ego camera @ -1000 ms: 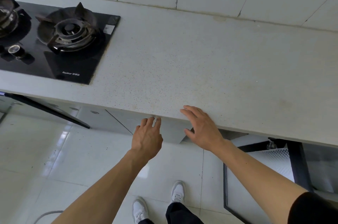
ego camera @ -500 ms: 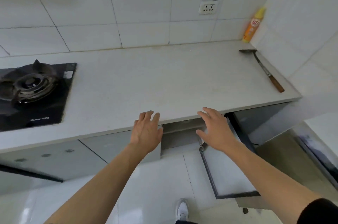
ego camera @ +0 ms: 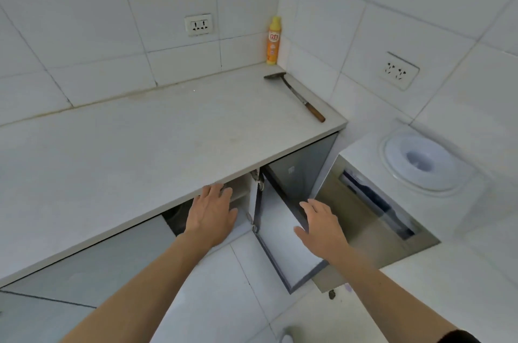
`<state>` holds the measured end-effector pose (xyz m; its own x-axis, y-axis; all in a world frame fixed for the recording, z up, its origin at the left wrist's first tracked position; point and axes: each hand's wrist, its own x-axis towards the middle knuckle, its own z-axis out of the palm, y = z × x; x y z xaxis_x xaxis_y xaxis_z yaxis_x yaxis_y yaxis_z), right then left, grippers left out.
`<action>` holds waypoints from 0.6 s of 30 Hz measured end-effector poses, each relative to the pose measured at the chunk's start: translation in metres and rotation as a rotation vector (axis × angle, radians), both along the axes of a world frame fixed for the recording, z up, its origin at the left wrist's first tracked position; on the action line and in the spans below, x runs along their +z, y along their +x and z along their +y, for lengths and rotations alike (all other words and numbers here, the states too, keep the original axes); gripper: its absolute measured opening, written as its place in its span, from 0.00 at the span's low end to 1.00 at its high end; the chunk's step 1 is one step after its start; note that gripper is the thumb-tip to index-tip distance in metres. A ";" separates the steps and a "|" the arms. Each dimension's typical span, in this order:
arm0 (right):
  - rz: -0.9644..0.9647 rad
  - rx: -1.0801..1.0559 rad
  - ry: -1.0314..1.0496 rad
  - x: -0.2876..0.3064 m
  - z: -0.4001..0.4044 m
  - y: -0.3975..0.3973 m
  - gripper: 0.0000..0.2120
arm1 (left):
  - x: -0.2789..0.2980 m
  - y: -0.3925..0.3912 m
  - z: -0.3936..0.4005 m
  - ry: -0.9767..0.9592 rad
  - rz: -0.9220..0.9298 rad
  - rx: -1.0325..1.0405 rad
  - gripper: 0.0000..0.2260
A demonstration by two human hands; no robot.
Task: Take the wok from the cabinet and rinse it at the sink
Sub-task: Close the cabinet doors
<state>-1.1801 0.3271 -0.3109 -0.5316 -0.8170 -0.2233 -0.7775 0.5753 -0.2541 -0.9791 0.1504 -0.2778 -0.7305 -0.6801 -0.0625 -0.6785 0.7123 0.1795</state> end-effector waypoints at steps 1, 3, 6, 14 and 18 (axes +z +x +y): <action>-0.024 -0.011 0.021 -0.008 0.006 -0.008 0.30 | -0.003 -0.011 0.005 0.010 -0.016 0.000 0.21; -0.058 -0.009 0.053 -0.021 0.012 -0.018 0.31 | -0.008 -0.023 0.013 0.015 -0.052 0.005 0.21; -0.092 0.031 0.103 -0.041 0.014 -0.037 0.32 | -0.017 -0.044 0.019 0.011 -0.093 0.017 0.20; -0.173 0.096 0.164 -0.075 0.003 -0.057 0.33 | -0.032 -0.061 0.015 0.014 -0.133 0.070 0.22; -0.188 0.107 0.123 -0.081 -0.002 -0.049 0.28 | -0.038 -0.055 0.003 0.015 -0.162 0.087 0.21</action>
